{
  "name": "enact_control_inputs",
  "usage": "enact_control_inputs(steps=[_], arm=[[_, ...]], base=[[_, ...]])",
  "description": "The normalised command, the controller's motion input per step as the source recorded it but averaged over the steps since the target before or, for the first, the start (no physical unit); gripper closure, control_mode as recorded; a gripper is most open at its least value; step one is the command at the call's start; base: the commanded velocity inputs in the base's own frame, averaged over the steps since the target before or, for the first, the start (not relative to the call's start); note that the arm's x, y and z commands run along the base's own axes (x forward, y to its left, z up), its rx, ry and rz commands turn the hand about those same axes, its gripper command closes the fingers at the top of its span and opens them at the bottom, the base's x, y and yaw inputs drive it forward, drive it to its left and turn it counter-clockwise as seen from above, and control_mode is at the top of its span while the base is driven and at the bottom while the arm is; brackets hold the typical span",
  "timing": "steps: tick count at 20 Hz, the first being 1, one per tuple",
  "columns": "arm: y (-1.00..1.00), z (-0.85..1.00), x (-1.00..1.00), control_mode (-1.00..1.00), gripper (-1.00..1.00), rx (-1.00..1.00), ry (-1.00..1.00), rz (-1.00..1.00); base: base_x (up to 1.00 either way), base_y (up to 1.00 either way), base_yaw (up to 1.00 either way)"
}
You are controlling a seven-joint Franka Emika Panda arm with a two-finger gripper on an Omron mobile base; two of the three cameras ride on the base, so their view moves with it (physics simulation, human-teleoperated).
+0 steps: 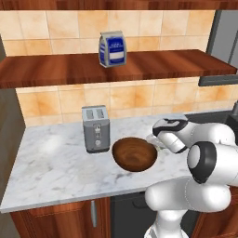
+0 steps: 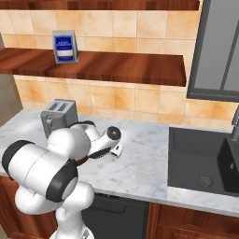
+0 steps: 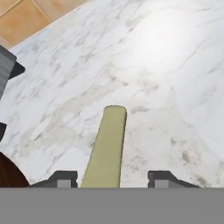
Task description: Pick the egg and butter from the fridge and place them by the bowl for mixing.
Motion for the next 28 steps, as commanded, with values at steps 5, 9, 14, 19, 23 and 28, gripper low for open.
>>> enact_control_inputs(steps=[5, 9, 14, 19, 23, 28], arm=[[-0.04, 0.09, 0.00, -1.00, -1.00, 0.02, -0.01, 0.00], [-0.12, 0.32, -0.09, -1.00, -1.00, 0.01, -0.01, 0.00], [-0.15, 0.39, -0.18, -1.00, -1.00, 0.00, -0.05, 0.00], [-0.18, 0.48, -0.31, -1.00, -1.00, 0.00, -0.01, -0.01], [-0.15, 0.46, -0.43, -1.00, -1.00, 0.00, 0.00, -0.11], [-0.03, 0.42, -0.50, -1.00, -1.00, -0.01, 0.00, -0.12]], base=[[0.00, 0.00, 0.00], [0.00, 0.00, 0.00], [0.00, 0.00, 0.00], [0.00, 0.00, 0.00], [0.00, 0.00, 0.00], [0.00, 0.00, 0.00]])
